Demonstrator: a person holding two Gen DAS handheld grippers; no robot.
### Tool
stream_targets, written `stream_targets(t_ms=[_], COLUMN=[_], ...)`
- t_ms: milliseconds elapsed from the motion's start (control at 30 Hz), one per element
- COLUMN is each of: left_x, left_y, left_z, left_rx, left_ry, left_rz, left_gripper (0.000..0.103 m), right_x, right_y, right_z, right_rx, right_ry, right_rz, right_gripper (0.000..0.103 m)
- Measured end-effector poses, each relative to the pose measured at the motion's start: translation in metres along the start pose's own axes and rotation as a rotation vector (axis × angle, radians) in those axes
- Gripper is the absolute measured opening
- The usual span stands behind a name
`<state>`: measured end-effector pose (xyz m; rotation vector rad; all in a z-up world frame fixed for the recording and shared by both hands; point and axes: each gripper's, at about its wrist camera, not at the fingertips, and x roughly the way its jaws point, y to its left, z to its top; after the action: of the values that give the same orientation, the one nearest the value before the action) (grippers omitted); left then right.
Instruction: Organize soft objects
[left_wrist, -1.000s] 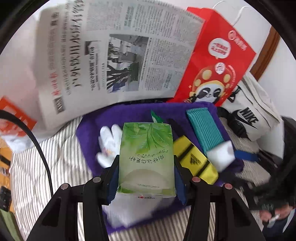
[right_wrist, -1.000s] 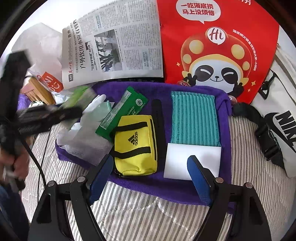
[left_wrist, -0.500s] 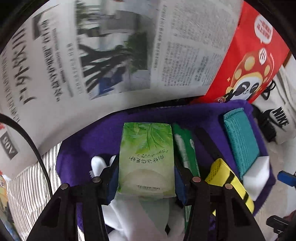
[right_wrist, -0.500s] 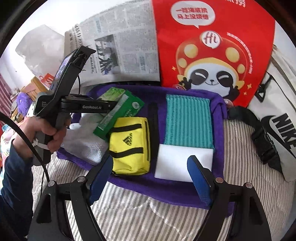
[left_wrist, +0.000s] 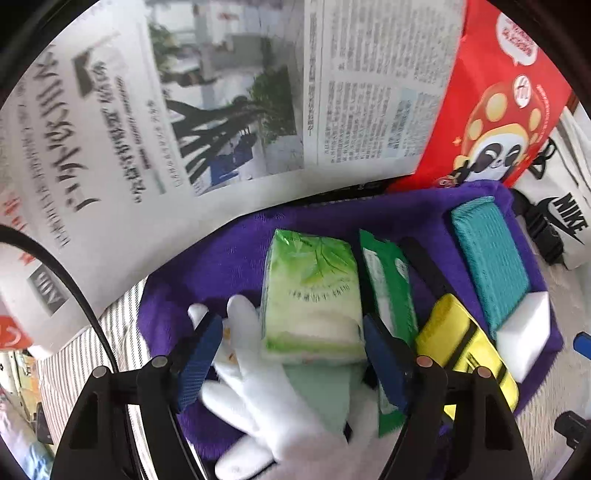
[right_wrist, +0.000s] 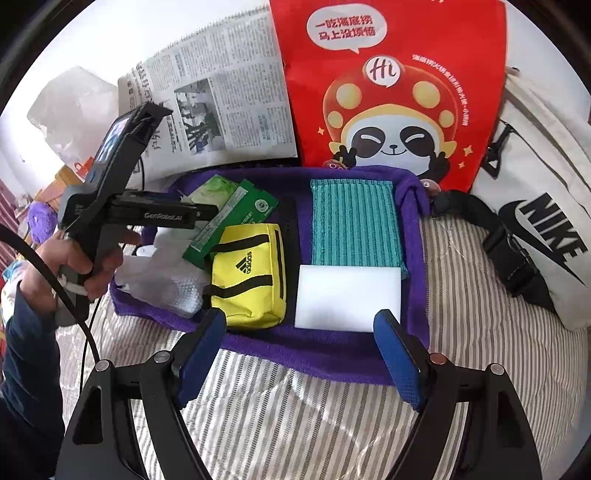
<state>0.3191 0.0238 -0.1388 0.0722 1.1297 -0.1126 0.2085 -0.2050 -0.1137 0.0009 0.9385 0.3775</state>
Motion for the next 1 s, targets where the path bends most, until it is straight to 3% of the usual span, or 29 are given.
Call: stream_targets(t_ms=[200, 333, 600, 1000], left_x=[-0.050, -0.093, -0.152, -0.215], left_y=[-0.007, -0.011, -0.022, -0.042], left_z=[-0.025, -0.060, -0.126, -0.212], left_rx=[0.012, 0.005, -0.050, -0.125], left_ry=[-0.051, -0.095, -0.162, -0.254], left_rz=[0.052, 0.047, 0.038, 0.065], left_gripper=[0.093, 0.095, 0.095, 0.095], right_x=[-0.022, -0.039, -0.083, -0.130], right_y=[0.009, 0.017, 0.042, 0.063], right_z=[-0.011, -0.023, -0.049, -0.100], right_rx=[0.034, 0.060, 0.064, 0.055], right_ry=[-0.022, -0.037, -0.100, -0.109], right_rz=[-0.038, -0.033, -0.119, -0.144], right_gripper=[0.086, 0.094, 0.102, 0.103])
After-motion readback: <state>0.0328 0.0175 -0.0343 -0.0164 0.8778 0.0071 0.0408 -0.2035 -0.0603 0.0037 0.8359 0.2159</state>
